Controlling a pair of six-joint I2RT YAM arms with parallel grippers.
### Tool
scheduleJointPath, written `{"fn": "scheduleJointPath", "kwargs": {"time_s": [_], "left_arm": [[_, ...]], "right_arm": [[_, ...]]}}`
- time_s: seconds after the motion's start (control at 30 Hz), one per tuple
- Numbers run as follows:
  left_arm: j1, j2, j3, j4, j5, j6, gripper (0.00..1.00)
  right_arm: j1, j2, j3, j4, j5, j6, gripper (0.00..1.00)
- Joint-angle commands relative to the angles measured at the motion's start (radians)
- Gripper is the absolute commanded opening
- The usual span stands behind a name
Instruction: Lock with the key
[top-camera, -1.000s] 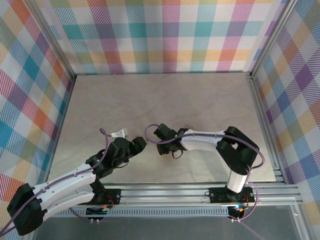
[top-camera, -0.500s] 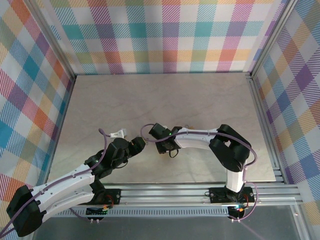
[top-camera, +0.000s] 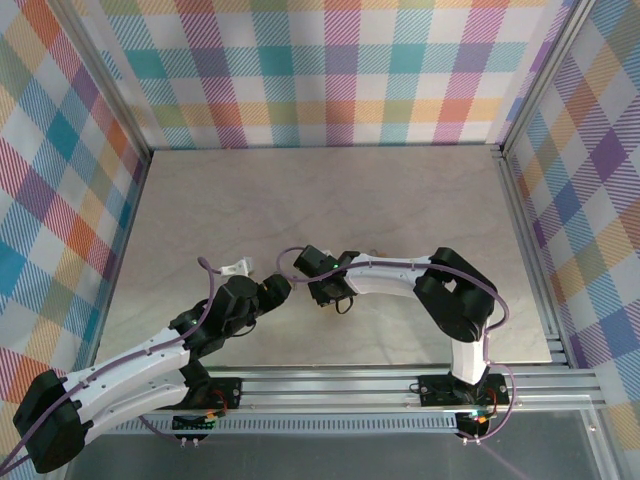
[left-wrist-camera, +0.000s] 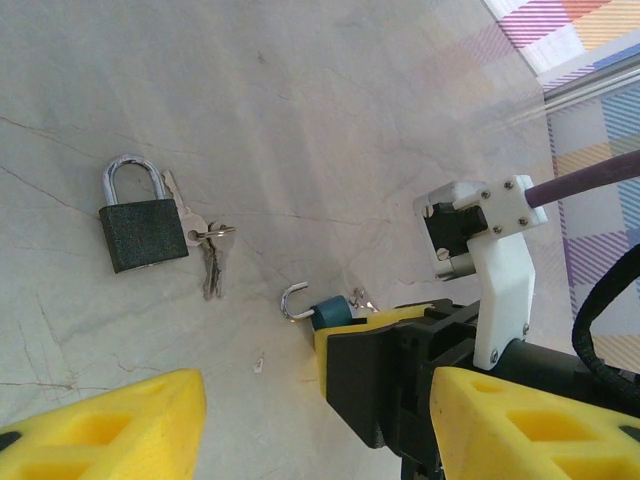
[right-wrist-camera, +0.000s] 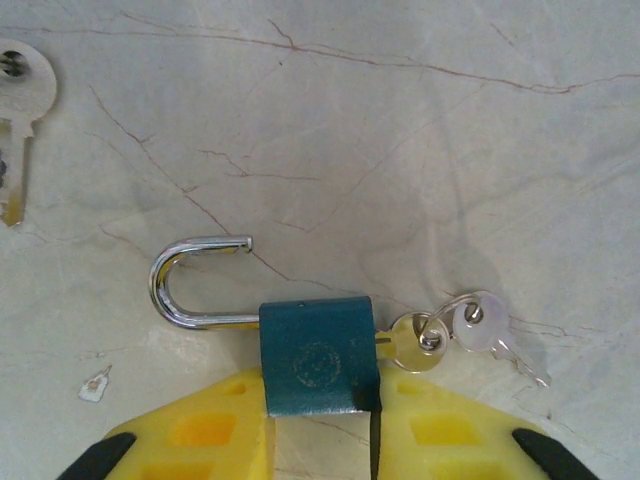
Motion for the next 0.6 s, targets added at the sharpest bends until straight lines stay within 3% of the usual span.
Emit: {"fn": "scheduleJointPath", "kwargs": {"time_s": [0.0, 0.57], "left_arm": [[-0.006, 0.004, 0.014, -0.016, -0.016, 0.023, 0.61], [-0.010, 0.188, -0.015, 0.211, 0.075, -0.054, 0.61]], "right_arm": [[-0.006, 0.053, -0.018, 0.041, 0.008, -0.014, 0.22], [-0.010, -0.146, -0.171, 0.212, -0.138, -0.024, 0.18]]}}
